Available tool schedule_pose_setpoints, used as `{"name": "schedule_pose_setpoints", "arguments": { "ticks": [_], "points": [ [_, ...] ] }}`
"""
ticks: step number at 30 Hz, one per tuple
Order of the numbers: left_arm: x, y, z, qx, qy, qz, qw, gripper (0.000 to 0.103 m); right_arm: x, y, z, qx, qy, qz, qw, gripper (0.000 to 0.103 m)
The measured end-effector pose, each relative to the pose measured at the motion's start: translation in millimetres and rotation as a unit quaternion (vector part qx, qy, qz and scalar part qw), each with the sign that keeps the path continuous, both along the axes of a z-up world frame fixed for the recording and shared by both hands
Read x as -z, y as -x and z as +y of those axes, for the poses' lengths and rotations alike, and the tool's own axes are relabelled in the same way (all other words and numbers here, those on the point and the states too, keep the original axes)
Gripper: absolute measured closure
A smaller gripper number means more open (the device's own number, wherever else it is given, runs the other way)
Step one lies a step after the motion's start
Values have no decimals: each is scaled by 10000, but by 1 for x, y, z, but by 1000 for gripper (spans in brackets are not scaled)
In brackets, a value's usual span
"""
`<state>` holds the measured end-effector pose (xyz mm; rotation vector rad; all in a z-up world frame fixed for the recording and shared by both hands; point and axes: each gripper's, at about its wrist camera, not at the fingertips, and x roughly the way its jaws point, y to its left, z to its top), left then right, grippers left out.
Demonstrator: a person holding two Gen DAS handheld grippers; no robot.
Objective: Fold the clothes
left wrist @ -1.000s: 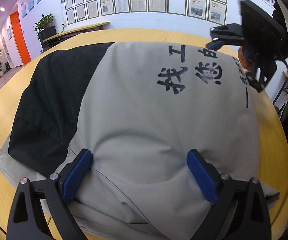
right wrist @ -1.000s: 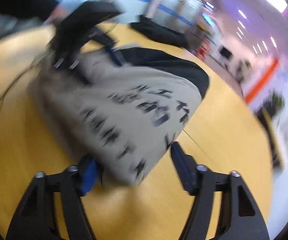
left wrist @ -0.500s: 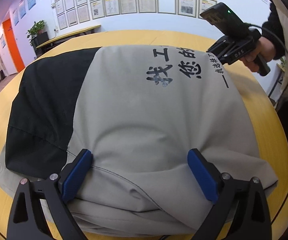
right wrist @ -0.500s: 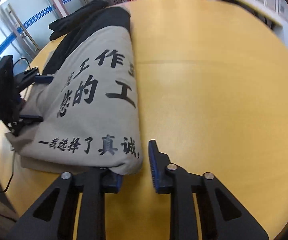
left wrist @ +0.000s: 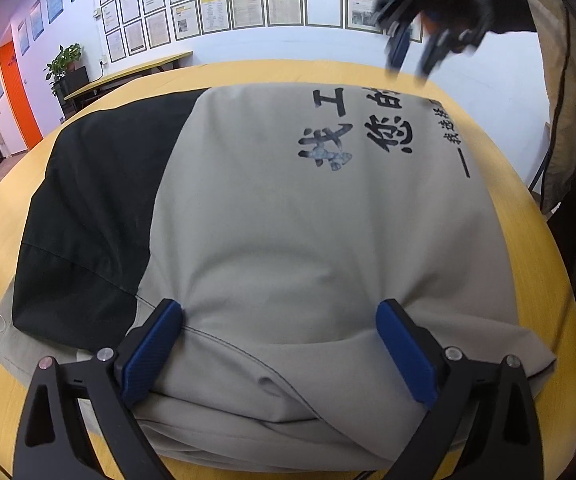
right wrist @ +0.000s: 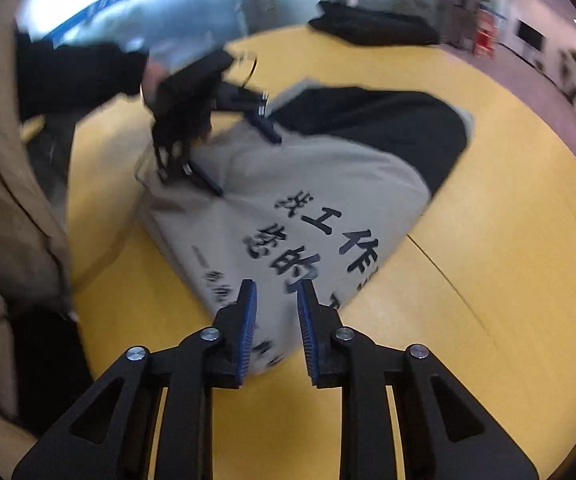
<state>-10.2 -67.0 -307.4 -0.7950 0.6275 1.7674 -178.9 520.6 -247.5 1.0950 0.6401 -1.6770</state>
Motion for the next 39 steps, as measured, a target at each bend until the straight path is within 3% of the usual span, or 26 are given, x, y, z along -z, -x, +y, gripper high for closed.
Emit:
{"name": "schedule_pose_setpoints", "arguments": {
  "ticks": [3, 6, 11, 15, 22, 28, 31, 33, 36, 39],
  "points": [
    [1, -11, -4, -1, -9, 46, 10000, 3, 44, 6, -7, -443, -494, -284, 9974, 87],
    [1, -15, -4, 17, -32, 59, 10000, 3, 53, 1, 1, -354, -493, -466, 9971, 86],
    [-25, -41, 5, -38, 89, 153, 9998, 4, 52, -19, 11, -155, -488, -782, 9956, 85],
    [-57, -99, 14, 350, -240, 272, 9987, 4, 49, -35, 17, 145, -428, -871, 9952, 85],
    [-15, -153, 25, 752, 276, -197, 9966, 4, 41, -33, 26, 203, -264, -1163, 9926, 88],
    [-15, -159, 19, 754, 325, -438, 9957, 4, 37, -32, 34, 148, -211, -1391, 9899, 92],
    [-33, -164, 13, 570, 208, -548, 9967, 5, 33, -23, 31, 193, -233, -1596, 9867, 93],
    [-42, -167, 8, 448, 47, -694, 9966, 5, 17, -23, 19, 53, -154, -1547, 9878, 85],
    [-27, -180, 8, 573, 409, -727, 9949, 5, -15, -33, -2, -305, 515, -1556, 9860, 75],
    [-10, -183, 6, 512, 545, -883, 9933, 5, -18, -47, -45, -857, 943, -1547, 9797, 71]
  ]
}}
